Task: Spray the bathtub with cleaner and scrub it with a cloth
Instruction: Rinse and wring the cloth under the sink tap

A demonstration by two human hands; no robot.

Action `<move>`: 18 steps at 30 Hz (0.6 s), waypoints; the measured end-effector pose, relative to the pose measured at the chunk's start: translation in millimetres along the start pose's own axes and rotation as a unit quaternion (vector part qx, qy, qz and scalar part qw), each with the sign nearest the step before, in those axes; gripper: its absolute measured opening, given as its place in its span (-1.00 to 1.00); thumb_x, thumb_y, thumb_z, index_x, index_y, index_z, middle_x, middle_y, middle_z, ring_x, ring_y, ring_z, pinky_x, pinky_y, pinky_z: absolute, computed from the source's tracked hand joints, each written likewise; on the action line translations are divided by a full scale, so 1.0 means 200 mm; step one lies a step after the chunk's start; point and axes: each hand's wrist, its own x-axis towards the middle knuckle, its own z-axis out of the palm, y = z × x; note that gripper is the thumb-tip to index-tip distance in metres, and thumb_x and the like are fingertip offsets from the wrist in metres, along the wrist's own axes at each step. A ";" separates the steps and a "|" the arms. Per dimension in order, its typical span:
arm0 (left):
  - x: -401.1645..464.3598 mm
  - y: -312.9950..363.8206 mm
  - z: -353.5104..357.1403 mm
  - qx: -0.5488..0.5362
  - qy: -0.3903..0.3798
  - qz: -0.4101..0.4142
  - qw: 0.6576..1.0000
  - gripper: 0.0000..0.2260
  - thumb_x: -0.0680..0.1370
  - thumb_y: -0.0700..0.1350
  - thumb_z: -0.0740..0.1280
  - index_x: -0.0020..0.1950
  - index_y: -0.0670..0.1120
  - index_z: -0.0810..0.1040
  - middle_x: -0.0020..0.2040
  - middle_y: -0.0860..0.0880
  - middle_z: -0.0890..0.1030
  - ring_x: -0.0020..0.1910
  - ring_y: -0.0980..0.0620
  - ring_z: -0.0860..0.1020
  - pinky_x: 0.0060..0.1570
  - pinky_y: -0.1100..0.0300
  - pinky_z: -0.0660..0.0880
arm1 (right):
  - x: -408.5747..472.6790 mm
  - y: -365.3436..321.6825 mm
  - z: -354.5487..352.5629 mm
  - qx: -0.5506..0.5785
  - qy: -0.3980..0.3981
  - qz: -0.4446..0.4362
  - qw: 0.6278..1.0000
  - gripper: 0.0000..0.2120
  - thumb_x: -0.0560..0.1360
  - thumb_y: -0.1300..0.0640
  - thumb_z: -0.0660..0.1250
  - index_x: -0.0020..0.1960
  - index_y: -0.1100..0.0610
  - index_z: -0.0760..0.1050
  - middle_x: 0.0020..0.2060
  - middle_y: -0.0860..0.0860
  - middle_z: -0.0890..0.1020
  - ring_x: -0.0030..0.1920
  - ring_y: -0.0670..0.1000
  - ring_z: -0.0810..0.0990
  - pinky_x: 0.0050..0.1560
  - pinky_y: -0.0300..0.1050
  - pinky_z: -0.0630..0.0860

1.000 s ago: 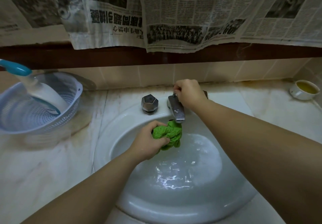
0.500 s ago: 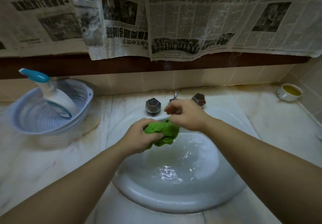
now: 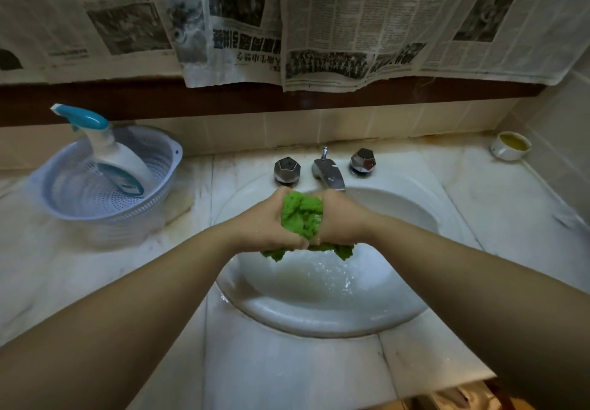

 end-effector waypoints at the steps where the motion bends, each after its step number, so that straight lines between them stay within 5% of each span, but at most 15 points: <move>1: 0.01 0.02 0.01 0.069 -0.019 -0.005 0.997 -0.31 0.27 -0.07 0.68 0.25 0.10 0.36 0.03 -0.07 0.64 -0.09 -0.05 0.68 -0.12 -0.11 0.66 | 0.00 0.00 0.01 -0.023 -0.003 0.014 1.000 -0.81 0.31 0.09 0.57 -0.20 0.04 0.57 -0.36 -0.02 0.66 -0.33 -0.02 0.65 -0.32 -0.03 0.60; 3: 0.04 0.06 0.04 0.184 -0.032 -0.020 0.982 -0.31 0.18 0.01 0.72 0.20 0.14 0.47 -0.02 0.08 0.65 -0.08 0.07 0.64 -0.12 0.07 0.62 | -0.01 0.00 0.04 -0.076 -0.029 0.034 0.996 -0.85 0.33 0.07 0.52 -0.26 0.07 0.56 -0.39 0.01 0.65 -0.36 0.03 0.65 -0.34 -0.01 0.62; 5: 0.07 0.11 0.06 0.252 -0.021 -0.043 0.967 -0.62 0.26 -0.07 0.67 -0.08 0.09 0.54 -0.18 0.08 0.62 -0.28 0.08 0.58 -0.32 0.21 0.49 | -0.01 0.00 0.07 -0.145 -0.050 0.046 0.987 -0.83 0.36 0.08 0.49 -0.32 0.05 0.52 -0.45 -0.04 0.59 -0.43 -0.03 0.59 -0.44 -0.20 0.53; 8: 0.11 0.13 0.10 0.322 -0.020 -0.060 0.945 -0.72 0.47 -0.27 0.41 -0.26 0.02 0.38 -0.19 0.00 0.51 -0.27 0.01 0.48 -0.36 0.19 0.38 | 0.01 0.05 0.08 -0.204 -0.048 0.067 0.975 -0.79 0.50 0.17 0.43 -0.27 0.04 0.49 -0.43 -0.09 0.47 -0.40 -0.07 0.46 -0.55 -0.41 0.26; 11: 0.13 0.14 0.13 0.363 -0.030 -0.062 0.929 -0.76 0.56 -0.22 0.34 -0.24 -0.02 0.35 -0.23 0.05 0.39 -0.20 0.00 0.46 -0.27 0.20 0.39 | 0.03 0.11 0.08 -0.221 -0.063 0.082 0.970 -0.96 0.55 0.17 0.40 -0.07 0.12 0.62 -0.31 -0.06 0.56 -0.24 -0.02 0.54 -0.48 -0.37 0.31; 14: 0.14 0.14 0.15 0.414 -0.055 -0.018 0.908 -0.91 0.60 -0.10 0.31 0.03 -0.08 0.56 -0.09 -0.01 0.47 -0.09 -0.04 0.46 -0.14 0.18 0.39 | 0.00 0.12 0.05 -0.235 -0.093 0.063 0.966 -0.91 0.56 0.19 0.37 -0.10 0.16 0.61 -0.31 -0.03 0.62 -0.20 0.03 0.61 -0.36 -0.12 0.51; 16: 0.14 0.14 0.17 0.432 -0.058 -0.005 0.900 -0.83 0.58 -0.06 0.31 0.12 -0.06 0.60 0.03 -0.04 0.54 -0.04 -0.05 0.49 -0.11 0.18 0.41 | -0.04 0.10 0.02 -0.260 -0.098 0.023 0.960 -0.93 0.58 0.21 0.32 -0.09 0.10 0.52 -0.33 -0.09 0.46 -0.19 0.01 0.51 -0.34 -0.17 0.38; 18: 0.15 0.14 0.18 0.420 -0.039 0.016 0.907 -0.92 0.58 -0.06 0.32 0.02 -0.03 0.56 -0.08 0.02 0.51 -0.06 -0.05 0.47 -0.13 0.19 0.37 | -0.05 0.12 0.01 -0.242 -0.075 -0.003 0.967 -0.92 0.59 0.17 0.31 -0.07 0.13 0.51 -0.33 -0.06 0.46 -0.27 0.01 0.47 -0.44 -0.31 0.30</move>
